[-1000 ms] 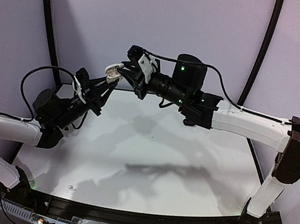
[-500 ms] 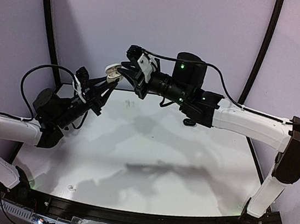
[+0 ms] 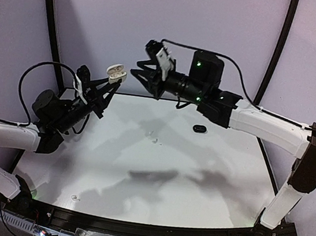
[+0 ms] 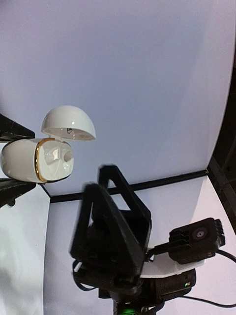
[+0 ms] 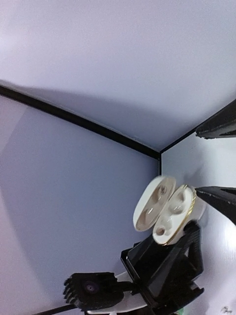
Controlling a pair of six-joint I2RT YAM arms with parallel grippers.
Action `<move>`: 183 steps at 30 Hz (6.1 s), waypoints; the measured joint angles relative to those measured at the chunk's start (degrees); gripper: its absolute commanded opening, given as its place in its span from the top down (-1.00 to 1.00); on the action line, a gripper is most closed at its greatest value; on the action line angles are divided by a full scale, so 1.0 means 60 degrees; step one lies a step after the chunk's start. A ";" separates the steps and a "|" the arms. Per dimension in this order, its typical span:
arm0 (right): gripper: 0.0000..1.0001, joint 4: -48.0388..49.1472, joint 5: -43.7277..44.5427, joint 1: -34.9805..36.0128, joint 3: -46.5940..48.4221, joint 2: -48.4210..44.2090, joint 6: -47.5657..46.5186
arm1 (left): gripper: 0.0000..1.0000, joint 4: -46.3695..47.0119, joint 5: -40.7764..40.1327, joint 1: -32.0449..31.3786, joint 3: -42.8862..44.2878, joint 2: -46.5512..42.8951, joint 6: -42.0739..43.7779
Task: Insert the wireless bluetooth earbuds into the charging case
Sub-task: Pick up the right earbud from the center of the board, then insert the right earbud into the right side groove of the charging case.
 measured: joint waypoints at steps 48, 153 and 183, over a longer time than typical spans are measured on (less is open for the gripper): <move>0.22 -0.8972 0.2506 -0.4153 0.5614 0.7318 0.5934 | 0.98 -0.1698 -0.0204 0.0546 0.0095 -0.0477 -0.1249; 1.00 0.2688 -0.2718 0.0255 -0.1712 -0.0302 -0.9697 | 0.98 0.1931 0.3300 0.0448 -0.0357 0.0798 0.0535; 1.00 -0.1668 -0.3501 0.0029 -0.0765 -0.0703 -1.1176 | 0.98 0.1934 0.5311 0.0739 -0.0481 0.1228 -0.2065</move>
